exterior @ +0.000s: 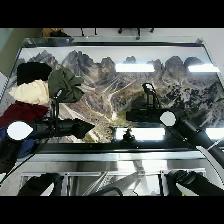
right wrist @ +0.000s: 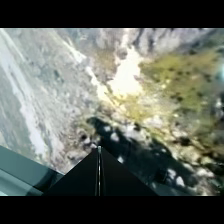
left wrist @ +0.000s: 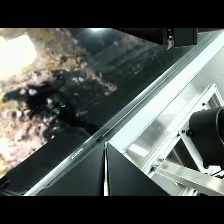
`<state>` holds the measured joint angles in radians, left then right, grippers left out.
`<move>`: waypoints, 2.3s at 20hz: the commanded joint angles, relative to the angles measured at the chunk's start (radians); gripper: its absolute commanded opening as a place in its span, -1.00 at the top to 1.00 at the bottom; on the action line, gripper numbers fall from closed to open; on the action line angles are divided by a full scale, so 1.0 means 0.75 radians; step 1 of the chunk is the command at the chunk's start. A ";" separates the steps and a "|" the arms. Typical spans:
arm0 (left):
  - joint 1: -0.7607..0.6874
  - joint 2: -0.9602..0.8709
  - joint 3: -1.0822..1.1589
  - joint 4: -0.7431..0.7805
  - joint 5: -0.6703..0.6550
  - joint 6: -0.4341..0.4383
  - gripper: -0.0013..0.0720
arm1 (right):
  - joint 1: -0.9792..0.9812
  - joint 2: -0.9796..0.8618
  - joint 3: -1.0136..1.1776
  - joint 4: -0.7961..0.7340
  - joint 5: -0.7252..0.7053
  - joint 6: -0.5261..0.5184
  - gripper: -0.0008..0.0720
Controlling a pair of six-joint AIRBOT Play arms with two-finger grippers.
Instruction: Fold the shirts.
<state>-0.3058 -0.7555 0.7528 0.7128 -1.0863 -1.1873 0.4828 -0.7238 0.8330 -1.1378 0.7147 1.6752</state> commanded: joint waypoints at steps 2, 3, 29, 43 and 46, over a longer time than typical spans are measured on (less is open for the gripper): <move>0.000 0.001 -0.003 0.002 0.002 0.001 0.92 | 0.001 -0.001 -0.005 0.001 0.001 0.001 0.91; 0.000 0.001 -0.003 0.001 0.004 0.001 0.92 | 0.001 -0.001 -0.005 0.001 0.000 0.001 0.91; 0.143 -0.203 0.189 0.218 0.204 0.002 0.92 | 0.001 -0.067 -0.005 0.011 -0.106 0.001 0.90; 0.933 -1.276 0.771 0.271 0.173 0.005 -0.90 | -0.216 -0.098 -0.005 0.006 -0.104 0.032 -0.27; 0.880 -1.433 0.856 0.270 0.193 0.041 -0.90 | -0.233 -0.102 -0.005 -0.004 -0.104 0.032 -0.27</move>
<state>0.3649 -1.7138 1.3457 0.9161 -0.9585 -1.1755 0.3302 -0.7986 0.8299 -1.1336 0.6342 1.6981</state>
